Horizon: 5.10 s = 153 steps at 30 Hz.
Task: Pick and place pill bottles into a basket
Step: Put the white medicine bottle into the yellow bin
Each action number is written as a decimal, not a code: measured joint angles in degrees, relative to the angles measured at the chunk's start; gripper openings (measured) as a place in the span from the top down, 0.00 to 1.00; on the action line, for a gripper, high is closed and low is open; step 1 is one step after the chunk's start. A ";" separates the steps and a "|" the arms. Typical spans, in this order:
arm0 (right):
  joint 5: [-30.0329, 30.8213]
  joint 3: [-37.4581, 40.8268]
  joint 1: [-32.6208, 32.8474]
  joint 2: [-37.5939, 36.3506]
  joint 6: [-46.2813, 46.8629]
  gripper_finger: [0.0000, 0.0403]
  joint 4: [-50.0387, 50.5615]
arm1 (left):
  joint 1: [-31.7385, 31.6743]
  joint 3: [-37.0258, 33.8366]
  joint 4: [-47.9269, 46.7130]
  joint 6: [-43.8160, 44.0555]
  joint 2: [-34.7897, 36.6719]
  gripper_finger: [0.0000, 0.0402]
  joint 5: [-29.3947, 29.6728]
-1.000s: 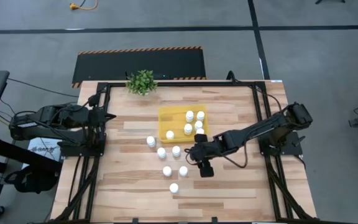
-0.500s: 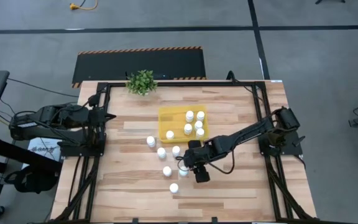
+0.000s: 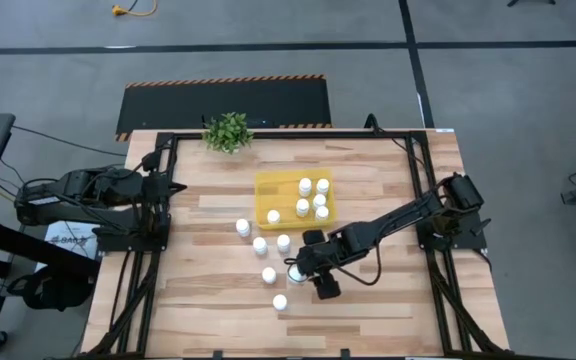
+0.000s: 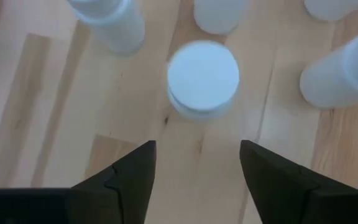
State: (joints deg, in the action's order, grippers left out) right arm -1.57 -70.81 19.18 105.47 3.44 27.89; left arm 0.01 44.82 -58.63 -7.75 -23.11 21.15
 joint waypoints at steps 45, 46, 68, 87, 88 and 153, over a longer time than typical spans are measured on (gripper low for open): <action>1.89 -2.75 0.22 3.61 -3.98 0.40 -6.53 | 0.00 0.00 -0.54 0.00 0.00 1.00 0.04; 1.89 -2.75 0.24 3.61 -3.98 0.40 -6.69 | 0.00 0.00 -0.72 0.00 0.02 1.00 0.04; 2.06 -2.75 -0.16 3.61 -3.89 0.63 -6.74 | 0.00 0.00 -1.03 0.00 0.01 1.00 0.04; 1.45 -9.62 -1.97 1.21 -0.95 0.63 4.70 | 0.00 0.00 -1.03 0.00 0.00 1.00 0.02; 1.43 -10.21 -2.29 0.70 -1.29 0.62 6.11 | 0.00 0.00 -1.03 0.00 0.00 1.00 0.02; -2.09 -8.69 -23.76 5.64 -18.51 0.61 -0.14 | 0.00 0.00 -1.07 0.00 0.02 1.00 0.02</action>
State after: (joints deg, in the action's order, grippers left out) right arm -3.66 -79.50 -4.58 111.11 -15.07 27.75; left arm 0.01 44.82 -59.70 -7.75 -23.09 21.17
